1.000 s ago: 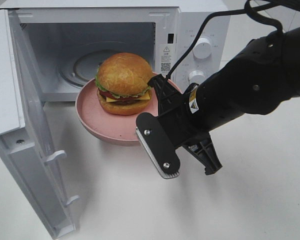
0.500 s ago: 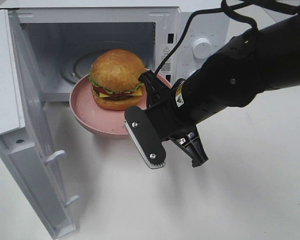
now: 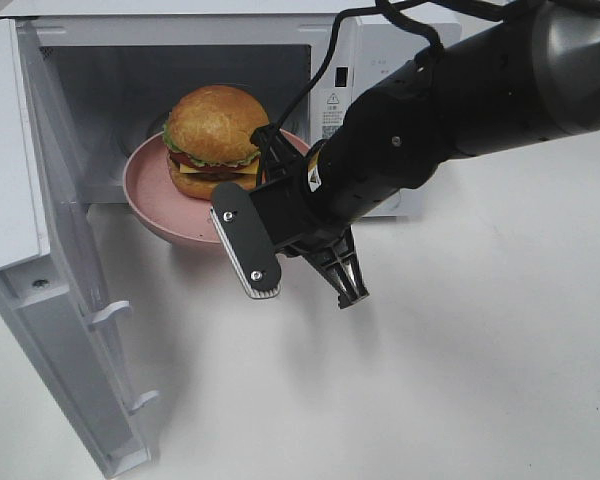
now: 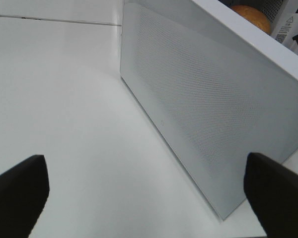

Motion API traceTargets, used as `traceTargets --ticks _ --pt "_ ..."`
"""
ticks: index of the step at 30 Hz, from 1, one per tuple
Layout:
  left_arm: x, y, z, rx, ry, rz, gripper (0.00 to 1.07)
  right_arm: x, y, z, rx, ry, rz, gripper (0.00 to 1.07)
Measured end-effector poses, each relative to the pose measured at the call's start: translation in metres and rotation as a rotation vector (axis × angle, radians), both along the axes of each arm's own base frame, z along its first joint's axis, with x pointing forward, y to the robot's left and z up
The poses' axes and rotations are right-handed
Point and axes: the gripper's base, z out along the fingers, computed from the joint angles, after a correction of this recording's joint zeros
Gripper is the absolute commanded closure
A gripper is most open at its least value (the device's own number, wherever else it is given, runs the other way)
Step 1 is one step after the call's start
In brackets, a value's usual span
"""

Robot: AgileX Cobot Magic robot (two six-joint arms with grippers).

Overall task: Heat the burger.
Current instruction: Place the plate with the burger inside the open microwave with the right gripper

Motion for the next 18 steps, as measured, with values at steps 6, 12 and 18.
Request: traceTargets --ticks 6,12,18 --pt "0.0 0.0 0.0 0.0 0.0 0.0 0.07 0.008 0.008 -0.002 0.02 0.009 -0.034 1.07" --pt "0.0 0.0 0.0 0.0 0.0 0.0 0.07 0.015 0.013 0.002 0.032 -0.006 -0.035 1.07" --pt "0.0 0.0 0.0 0.0 0.0 0.0 0.07 0.025 0.021 0.0 0.016 -0.013 -0.043 1.07"
